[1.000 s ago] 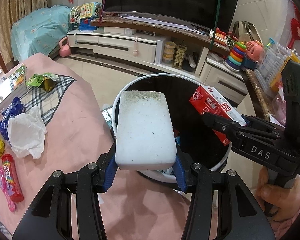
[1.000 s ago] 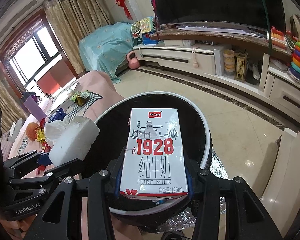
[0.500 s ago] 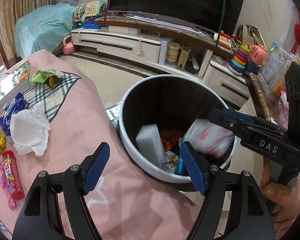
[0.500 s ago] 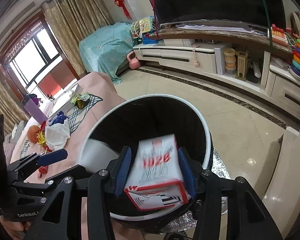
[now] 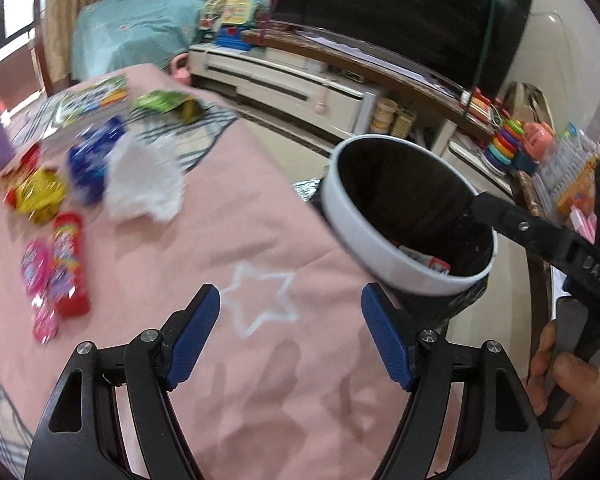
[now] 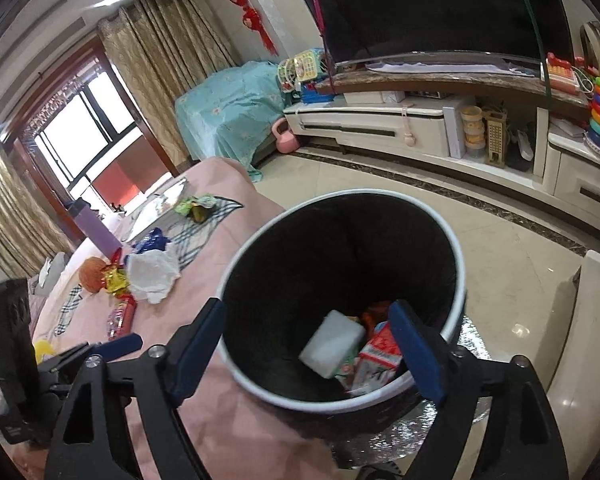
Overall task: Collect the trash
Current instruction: 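Withdraw both open tools from the bin back toward the table, then grasp the pink AD candy with the left tool while the right tool grasps the red rainbow tube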
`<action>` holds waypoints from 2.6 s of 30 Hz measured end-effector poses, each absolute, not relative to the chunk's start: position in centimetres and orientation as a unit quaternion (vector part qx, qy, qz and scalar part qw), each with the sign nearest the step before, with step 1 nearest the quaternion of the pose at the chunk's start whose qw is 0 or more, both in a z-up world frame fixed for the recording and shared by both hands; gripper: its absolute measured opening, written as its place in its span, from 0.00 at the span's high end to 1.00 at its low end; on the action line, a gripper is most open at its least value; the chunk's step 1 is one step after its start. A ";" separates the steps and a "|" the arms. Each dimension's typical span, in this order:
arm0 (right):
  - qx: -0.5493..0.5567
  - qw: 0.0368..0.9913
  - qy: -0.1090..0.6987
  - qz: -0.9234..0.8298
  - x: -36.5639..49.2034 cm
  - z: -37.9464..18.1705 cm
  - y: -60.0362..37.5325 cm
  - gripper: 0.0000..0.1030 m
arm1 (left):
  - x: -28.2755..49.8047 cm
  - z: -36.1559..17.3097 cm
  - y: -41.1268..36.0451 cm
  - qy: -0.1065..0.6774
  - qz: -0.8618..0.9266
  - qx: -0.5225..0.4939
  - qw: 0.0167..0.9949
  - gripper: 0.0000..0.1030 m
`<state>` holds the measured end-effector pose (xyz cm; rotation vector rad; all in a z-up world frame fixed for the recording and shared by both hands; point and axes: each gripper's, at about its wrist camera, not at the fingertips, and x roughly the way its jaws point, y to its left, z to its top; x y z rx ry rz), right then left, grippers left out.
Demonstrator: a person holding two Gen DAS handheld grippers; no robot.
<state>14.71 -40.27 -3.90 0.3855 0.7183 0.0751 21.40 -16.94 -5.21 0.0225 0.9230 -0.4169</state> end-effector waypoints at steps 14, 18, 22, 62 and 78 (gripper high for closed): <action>0.188 0.917 0.339 0.094 13.4 -3.8 -33.1 0.08 | 18.9 -5.8 -6.1 0.439 -0.119 -0.055 0.889 0.27; 0.189 0.909 0.353 0.115 13.4 -4.5 -30.9 0.07 | 18.5 -6.4 -3.5 0.443 -0.098 -0.068 0.889 0.27; 0.183 0.905 0.363 0.128 13.5 -5.2 -29.0 0.07 | 18.2 -7.2 -1.3 0.448 -0.078 -0.079 0.887 0.27; 0.129 0.890 0.409 0.154 16.6 -7.9 -19.8 0.12 | 22.9 -10.0 5.4 0.451 -0.081 -0.067 0.886 0.99; 0.054 0.880 0.434 0.185 23.0 -9.4 -11.6 0.32 | 22.4 -9.8 8.9 0.455 -0.063 -0.133 0.878 0.69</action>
